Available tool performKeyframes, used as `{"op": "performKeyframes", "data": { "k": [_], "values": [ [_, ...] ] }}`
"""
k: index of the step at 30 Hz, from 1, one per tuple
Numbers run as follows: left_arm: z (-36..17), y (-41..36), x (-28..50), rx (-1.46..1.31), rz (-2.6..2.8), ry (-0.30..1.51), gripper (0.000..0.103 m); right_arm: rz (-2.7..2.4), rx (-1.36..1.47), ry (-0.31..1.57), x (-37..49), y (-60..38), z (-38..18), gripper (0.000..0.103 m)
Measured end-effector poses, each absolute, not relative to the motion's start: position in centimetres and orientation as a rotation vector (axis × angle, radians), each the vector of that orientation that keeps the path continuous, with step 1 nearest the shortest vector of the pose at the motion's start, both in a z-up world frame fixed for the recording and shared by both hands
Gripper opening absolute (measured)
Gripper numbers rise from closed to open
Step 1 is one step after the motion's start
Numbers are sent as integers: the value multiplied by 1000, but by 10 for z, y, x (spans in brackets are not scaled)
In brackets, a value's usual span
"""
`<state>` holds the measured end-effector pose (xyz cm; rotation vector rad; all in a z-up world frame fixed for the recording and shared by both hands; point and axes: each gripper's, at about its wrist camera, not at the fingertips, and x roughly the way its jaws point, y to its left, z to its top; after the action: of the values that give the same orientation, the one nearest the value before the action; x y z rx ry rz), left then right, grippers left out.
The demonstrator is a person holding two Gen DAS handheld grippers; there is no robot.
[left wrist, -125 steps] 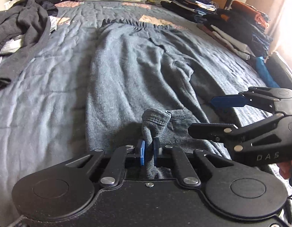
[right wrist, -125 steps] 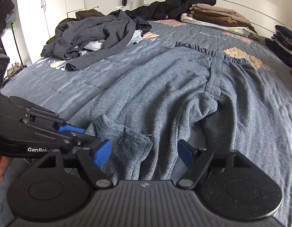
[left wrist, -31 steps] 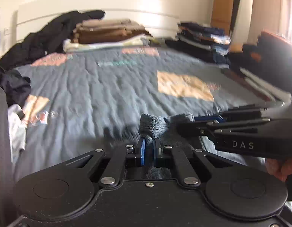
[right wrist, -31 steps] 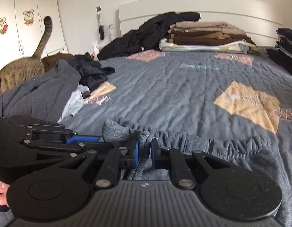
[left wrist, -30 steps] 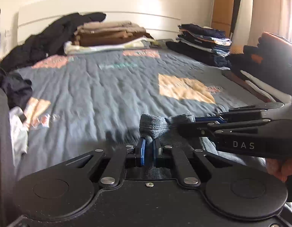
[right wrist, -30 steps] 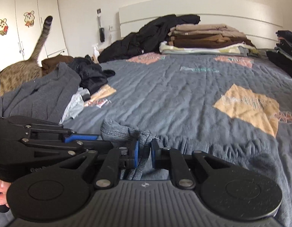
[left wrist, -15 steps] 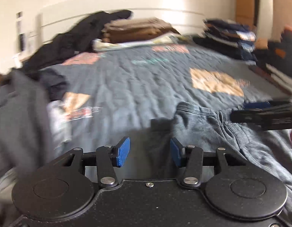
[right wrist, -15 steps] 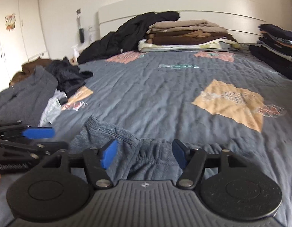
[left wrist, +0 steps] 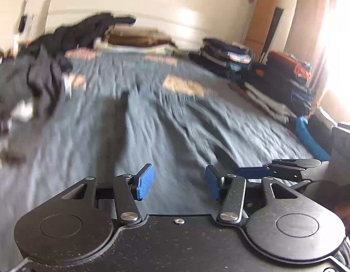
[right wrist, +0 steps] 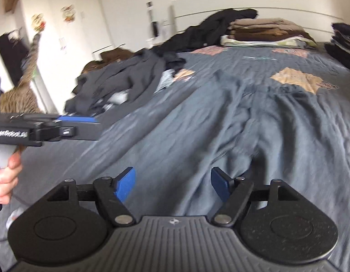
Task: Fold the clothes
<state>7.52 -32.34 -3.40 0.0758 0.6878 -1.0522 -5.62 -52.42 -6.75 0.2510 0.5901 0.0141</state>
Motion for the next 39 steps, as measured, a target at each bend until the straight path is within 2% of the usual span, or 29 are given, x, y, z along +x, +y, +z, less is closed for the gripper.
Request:
{"op": "performKeyframes", "data": {
  "k": [3, 6, 8, 11, 15, 19, 22, 27, 30, 37, 39],
  "values": [
    [-56, -315, 63, 25, -1015, 753, 50, 58, 269, 575, -71, -499, -75, 72],
    [-78, -308, 60, 57, -926, 793, 50, 0, 277, 639, -72, -499, -92, 72],
    [-88, -307, 59, 167, -844, 775, 50, -50, 270, 694, -73, -501, -105, 72],
    [-82, -295, 61, 176, -780, 712, 50, -119, 250, 743, -84, -509, -119, 72],
    [-68, -285, 66, 53, -783, 645, 50, -130, 320, 619, -111, -513, -101, 72],
    [-70, -286, 74, -90, -791, 678, 50, -38, 430, 470, -109, -510, -82, 72],
    [-72, -284, 77, -132, -775, 694, 50, 68, 484, 447, -99, -504, -88, 72],
    [-79, -281, 77, -155, -802, 718, 50, 115, 442, 597, -78, -492, -124, 72],
    [-83, -285, 69, -158, -909, 724, 50, 104, 358, 622, -83, -490, -135, 70],
    [-118, -300, 79, -175, -996, 982, 50, 142, 342, 629, -94, -486, -127, 73],
    [-113, -295, 77, -172, -986, 965, 45, 148, 331, 633, -96, -486, -128, 73]
  ]
}}
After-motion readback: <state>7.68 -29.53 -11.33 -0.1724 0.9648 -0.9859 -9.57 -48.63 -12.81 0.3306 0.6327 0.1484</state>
